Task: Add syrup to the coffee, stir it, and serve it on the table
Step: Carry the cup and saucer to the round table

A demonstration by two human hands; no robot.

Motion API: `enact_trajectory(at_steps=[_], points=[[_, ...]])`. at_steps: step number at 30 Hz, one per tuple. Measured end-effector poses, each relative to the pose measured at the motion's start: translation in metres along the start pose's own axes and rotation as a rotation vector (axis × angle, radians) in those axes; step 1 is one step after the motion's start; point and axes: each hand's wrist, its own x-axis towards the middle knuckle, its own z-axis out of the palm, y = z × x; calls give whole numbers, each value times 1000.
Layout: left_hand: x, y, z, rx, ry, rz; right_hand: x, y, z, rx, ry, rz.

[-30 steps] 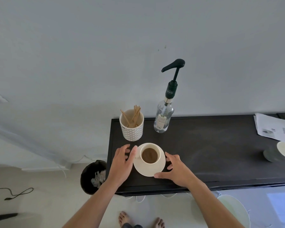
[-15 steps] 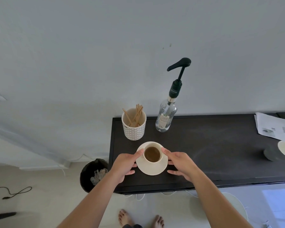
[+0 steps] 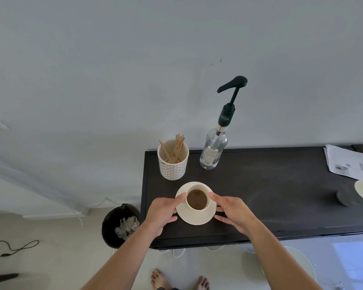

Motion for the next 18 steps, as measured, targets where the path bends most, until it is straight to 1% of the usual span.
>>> enact_trajectory(at_steps=[4, 10, 14, 18], points=[[-1, -3, 3, -36, 7, 5, -3, 0, 3, 2, 15, 0], [-7, -14, -2, -123, 36, 20, -6, -3, 9, -15, -23, -3], [-18, -21, -5, -196, 70, 44, -8, -11, 13, -44, -105, -26], [-40, -23, -5, -286, 125, 73, -6, -20, 16, -101, -223, -48]])
